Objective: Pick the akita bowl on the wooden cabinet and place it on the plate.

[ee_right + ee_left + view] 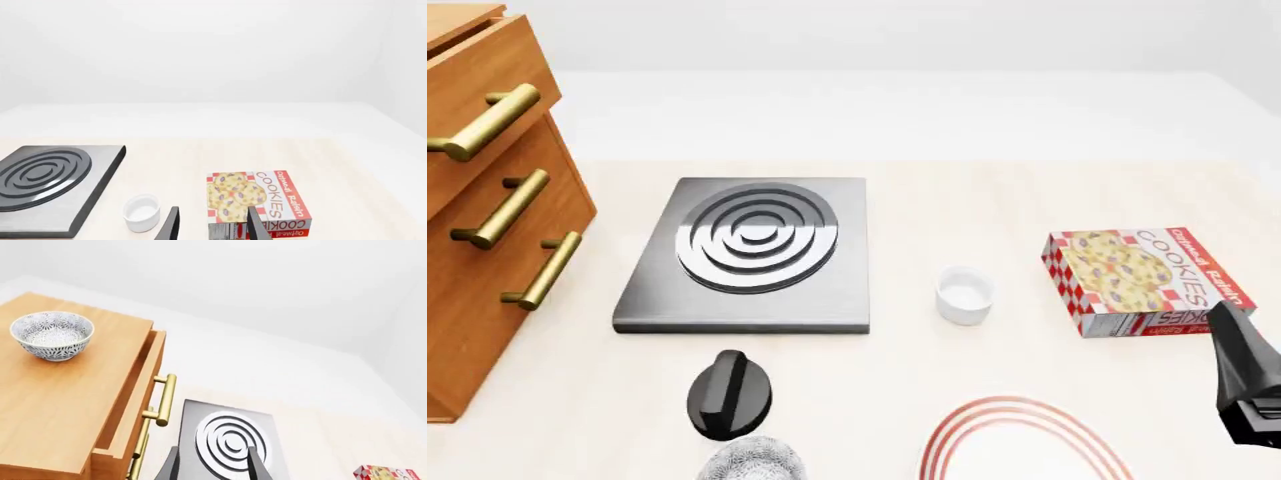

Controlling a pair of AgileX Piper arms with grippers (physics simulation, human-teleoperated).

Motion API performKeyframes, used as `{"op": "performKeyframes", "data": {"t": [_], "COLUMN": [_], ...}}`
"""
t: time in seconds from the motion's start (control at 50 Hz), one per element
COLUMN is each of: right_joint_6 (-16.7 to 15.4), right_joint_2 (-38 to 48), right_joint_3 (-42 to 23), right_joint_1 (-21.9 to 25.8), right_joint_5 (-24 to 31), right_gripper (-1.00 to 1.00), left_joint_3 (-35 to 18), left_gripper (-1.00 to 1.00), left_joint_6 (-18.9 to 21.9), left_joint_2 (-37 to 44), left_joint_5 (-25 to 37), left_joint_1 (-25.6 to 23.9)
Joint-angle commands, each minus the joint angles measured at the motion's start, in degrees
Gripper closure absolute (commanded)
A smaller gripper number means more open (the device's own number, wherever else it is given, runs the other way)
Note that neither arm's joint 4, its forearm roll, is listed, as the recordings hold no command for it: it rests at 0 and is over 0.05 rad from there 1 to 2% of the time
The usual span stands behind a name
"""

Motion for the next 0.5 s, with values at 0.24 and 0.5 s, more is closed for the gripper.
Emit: {"op": "performKeyframes", "data": {"t": [0.24,0.5], "right_joint_6": [0.00,-0.01], "right_joint_2": [0.01,0.01], "right_joint_3": [0.00,0.00], "right_joint_1": [0.01,0.01], "right_joint_5": [-0.01,-0.01], "right_gripper": [-1.00,-1.00], "left_joint_3": [-6.06,-9.01], "left_gripper": [-1.00,-1.00], "left_joint_6": [-6.03,-7.65], "left_joint_2": [5.24,8.37], "left_joint_5": [1.19,0.87], "left_joint_1": [3.74,6.67]}}
